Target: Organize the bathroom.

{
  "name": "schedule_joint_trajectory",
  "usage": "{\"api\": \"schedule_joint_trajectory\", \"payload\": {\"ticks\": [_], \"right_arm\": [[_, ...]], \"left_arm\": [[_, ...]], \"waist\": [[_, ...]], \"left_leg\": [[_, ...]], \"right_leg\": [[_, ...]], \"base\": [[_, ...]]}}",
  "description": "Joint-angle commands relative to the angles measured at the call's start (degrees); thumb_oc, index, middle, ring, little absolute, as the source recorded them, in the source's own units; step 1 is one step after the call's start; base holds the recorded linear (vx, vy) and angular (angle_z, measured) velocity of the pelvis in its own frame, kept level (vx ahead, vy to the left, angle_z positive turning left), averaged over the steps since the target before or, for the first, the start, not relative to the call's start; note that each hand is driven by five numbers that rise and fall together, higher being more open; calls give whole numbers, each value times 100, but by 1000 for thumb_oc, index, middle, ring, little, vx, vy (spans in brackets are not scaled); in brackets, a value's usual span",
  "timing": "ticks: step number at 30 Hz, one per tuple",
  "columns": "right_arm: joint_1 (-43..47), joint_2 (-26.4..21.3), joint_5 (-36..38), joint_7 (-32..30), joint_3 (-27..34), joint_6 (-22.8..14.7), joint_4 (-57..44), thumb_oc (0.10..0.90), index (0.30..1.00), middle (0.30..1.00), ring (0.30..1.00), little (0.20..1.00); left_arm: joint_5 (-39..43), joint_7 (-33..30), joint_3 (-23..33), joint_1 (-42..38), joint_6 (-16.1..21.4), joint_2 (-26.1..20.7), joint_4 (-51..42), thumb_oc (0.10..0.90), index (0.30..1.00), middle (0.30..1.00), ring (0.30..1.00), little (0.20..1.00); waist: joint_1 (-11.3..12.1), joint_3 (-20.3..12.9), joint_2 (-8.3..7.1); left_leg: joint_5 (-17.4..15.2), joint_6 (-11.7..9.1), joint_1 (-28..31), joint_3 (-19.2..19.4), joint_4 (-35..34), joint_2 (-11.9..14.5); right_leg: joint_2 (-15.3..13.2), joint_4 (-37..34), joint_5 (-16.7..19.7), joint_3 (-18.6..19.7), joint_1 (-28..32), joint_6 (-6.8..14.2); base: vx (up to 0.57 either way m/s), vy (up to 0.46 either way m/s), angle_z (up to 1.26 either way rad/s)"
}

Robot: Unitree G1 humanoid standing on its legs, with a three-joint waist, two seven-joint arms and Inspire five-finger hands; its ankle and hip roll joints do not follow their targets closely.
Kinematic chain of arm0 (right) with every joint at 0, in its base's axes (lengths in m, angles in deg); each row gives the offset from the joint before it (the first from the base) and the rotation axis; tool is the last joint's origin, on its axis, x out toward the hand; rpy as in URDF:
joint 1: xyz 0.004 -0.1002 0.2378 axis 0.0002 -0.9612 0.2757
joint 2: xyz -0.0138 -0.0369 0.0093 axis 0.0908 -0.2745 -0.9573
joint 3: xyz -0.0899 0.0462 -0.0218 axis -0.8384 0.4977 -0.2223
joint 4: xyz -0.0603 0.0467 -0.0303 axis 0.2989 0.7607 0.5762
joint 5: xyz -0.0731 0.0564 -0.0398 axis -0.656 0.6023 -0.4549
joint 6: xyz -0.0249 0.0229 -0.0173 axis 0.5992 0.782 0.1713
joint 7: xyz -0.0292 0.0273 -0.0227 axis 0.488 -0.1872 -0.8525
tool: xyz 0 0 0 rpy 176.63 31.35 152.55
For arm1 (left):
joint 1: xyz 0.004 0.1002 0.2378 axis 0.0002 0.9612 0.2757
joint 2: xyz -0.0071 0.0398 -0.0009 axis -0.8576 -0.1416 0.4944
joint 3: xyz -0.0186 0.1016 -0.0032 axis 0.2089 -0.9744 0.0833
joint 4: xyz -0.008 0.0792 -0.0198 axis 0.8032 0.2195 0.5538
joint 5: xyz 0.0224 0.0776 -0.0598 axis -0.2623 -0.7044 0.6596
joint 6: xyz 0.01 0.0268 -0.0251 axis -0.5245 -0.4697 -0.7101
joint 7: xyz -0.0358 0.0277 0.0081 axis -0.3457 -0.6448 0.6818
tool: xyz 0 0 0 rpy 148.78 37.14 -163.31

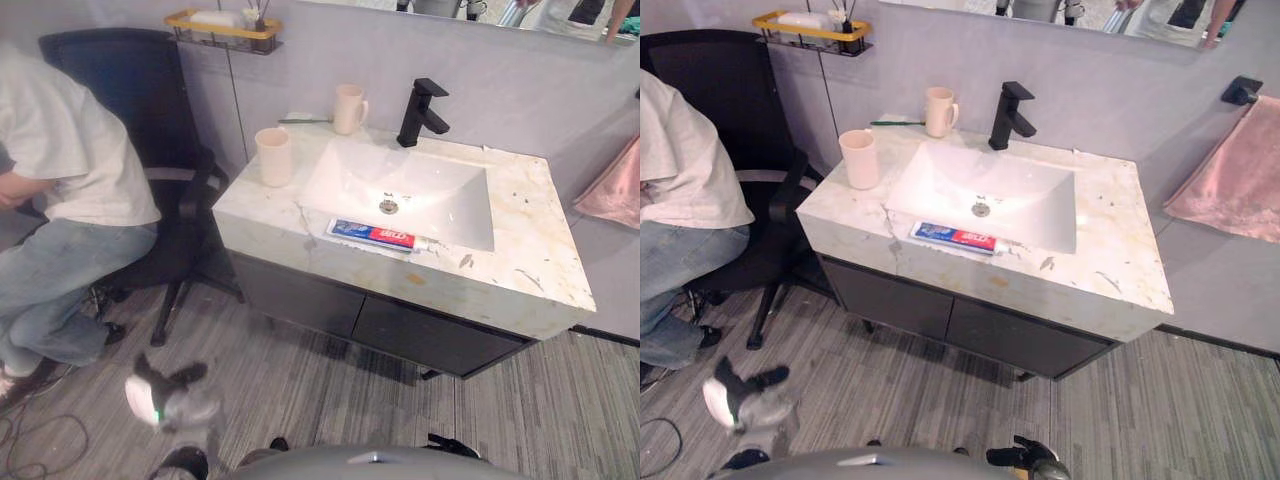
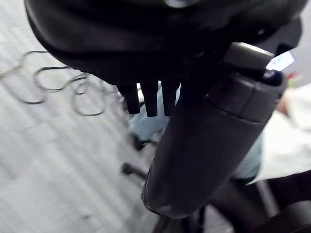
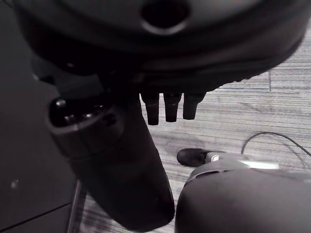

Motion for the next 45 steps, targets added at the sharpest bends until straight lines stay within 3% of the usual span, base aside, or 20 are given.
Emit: {"api": "schedule_joint_trajectory", "payload": {"ticks": [1, 3, 4, 6, 8, 11, 15, 21, 22, 28, 37, 45], "right_arm": [[153, -60, 334, -264, 14, 22, 104, 800, 900, 900, 900, 900], [124, -54, 368, -292, 27, 39, 124, 800, 900, 900, 900, 900], [107, -66, 395, -283, 54, 56, 150, 800, 900, 900, 900, 900], [78, -66, 395, -284, 75, 54, 159, 800, 900, 900, 900, 900], [53, -59, 401, -291, 92, 48, 186, 800, 900, 900, 900, 900], [55, -70, 416, -292, 80, 42, 207, 800, 900, 900, 900, 900], [124, -74, 297, -310, 72, 4, 233, 800, 900, 900, 900, 900], [174, -79, 177, -311, 77, -12, 275, 800, 900, 900, 900, 900], [199, -84, 108, -307, 81, 14, 293, 800, 900, 900, 900, 900], [230, -207, -35, -169, 144, 172, 367, 800, 900, 900, 900, 900], [250, -472, -241, -24, 155, 355, 333, 800, 900, 900, 900, 900], [242, -560, -306, 30, 101, 364, 377, 800, 900, 900, 900, 900]], "left_arm": [[-1618, -1423, 222, -627, 588, -627, -1110, 800, 900, 900, 900, 900], [-2133, -1597, 285, -629, 749, -812, -1658, 800, 900, 900, 900, 900], [-2374, -1451, 353, -659, 495, -1049, -2416, 800, 900, 900, 900, 900], [-2612, -1312, 380, -692, 404, -1189, -2934, 800, 900, 900, 900, 900], [-2995, -757, 306, -860, 287, -1419, -3889, 800, 900, 900, 900, 900], [-3319, -243, 139, -1089, 142, -1569, -4542, 800, 900, 900, 900, 900], [-3490, 1473, -513, -1776, -510, -1885, -5750, 800, 900, 900, 900, 900], [-3462, 2805, -1117, -2208, -1020, -2155, -6227, 800, 900, 900, 900, 900], [-3428, 3243, -1298, -2352, -1249, -2277, -6359, 800, 900, 900, 900, 900], [-3205, 4595, -2169, -3075, -1928, -2980, -6156, 800, 900, 900, 900, 900], [-2348, 5603, -3069, -4304, -2132, -3833, -4910, 800, 900, 900, 900, 900], [-1688, 6088, -3467, -4857, -2113, -3974, -4125, 800, 900, 900, 900, 900]], "waist": [[140, 138, -52], [173, 132, -59], [194, 128, -55], [202, 123, -51], [200, 102, -32], [169, 78, -8], [21, 31, 82], [-116, -2, 154], [-175, -9, 189], [-374, -47, 298], [-645, -101, 440], [-740, -134, 481]], "left_leg": [[-215, 343, -93, -304, 11, -553], [-214, 343, -94, -340, 11, -560], [-218, 345, -88, -373, 11, -562], [-221, 347, -84, -389, 11, -562], [-234, 347, -77, -402, 11, -558], [-246, 345, -68, -404, 11, -552], [-276, 337, -25, -323, 11, -516], [-292, 332, -2, -192, 11, -495], [-297, 335, 3, -145, 11, -492], [-299, 321, 37, 49, 11, -462], [-295, 280, 95, 307, 11, -388], [-270, 249, 109, 381, 11, -338]], "right_leg": [[-19, -15, -20, -512, -18, -63], [-15, -15, -29, -525, 1, -74], [-12, -15, -37, -531, 18, -88], [-12, -15, -41, -538, 30, -92], [-13, -15, -49, -552, 49, -77], [-10, -15, -57, -538, 60, -61], [3, -15, -53, -453, 78, -1], [7, -15, -33, -336, 47, 63], [11, -15, -32, -279, 31, 80], [17, -15, 4, -134, -13, 175], [58, -15, 26, 63, -53, 203], [93, -15, 5, 131, -63, 183]], "base": [[-10, -9, 10], [4, -4, 9], [12, 2, 6], [8, 3, 5], [1, -1, 11], [1, -4, 7], [4, -2, 2], [1, 9, -8], [2, 23, -24], [16, 11, -16], [40, -10, -9], [50, -35, -8]]}}
